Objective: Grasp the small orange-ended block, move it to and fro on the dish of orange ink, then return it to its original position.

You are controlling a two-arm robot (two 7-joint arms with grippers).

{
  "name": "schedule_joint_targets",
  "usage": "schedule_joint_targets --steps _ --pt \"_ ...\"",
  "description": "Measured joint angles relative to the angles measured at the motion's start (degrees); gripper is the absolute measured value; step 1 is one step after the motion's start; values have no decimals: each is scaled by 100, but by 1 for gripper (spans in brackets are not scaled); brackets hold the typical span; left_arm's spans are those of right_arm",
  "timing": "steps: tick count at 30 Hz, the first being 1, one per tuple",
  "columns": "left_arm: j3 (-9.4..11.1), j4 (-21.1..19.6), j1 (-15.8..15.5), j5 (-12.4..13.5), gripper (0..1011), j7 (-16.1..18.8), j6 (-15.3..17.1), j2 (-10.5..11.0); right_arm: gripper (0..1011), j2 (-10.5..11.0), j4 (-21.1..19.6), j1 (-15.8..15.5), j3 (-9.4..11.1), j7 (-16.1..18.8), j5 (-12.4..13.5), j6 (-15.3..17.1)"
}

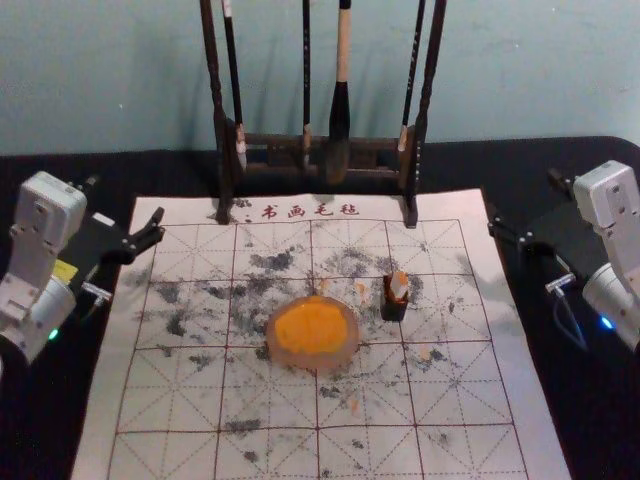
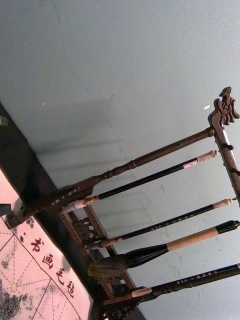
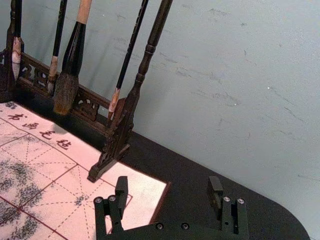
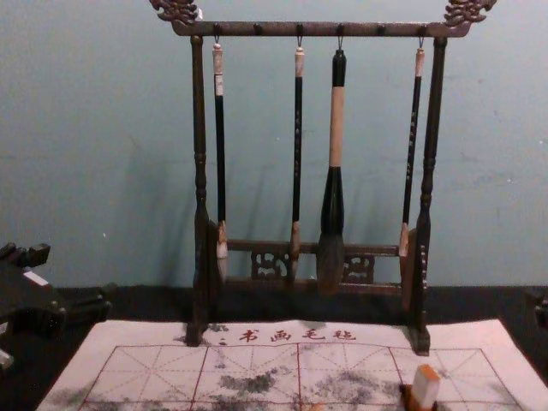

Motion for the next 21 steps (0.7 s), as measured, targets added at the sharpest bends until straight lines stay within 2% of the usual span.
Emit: schedule_joint_targets --steps 15,21 --pt "0 0 0 0 1002 0 0 0 1000 -7 -4 -14 18 7 0 1" --pt "0 0 0 0 1001 0 0 0 1000 -27 -251 -282 138 182 162 168"
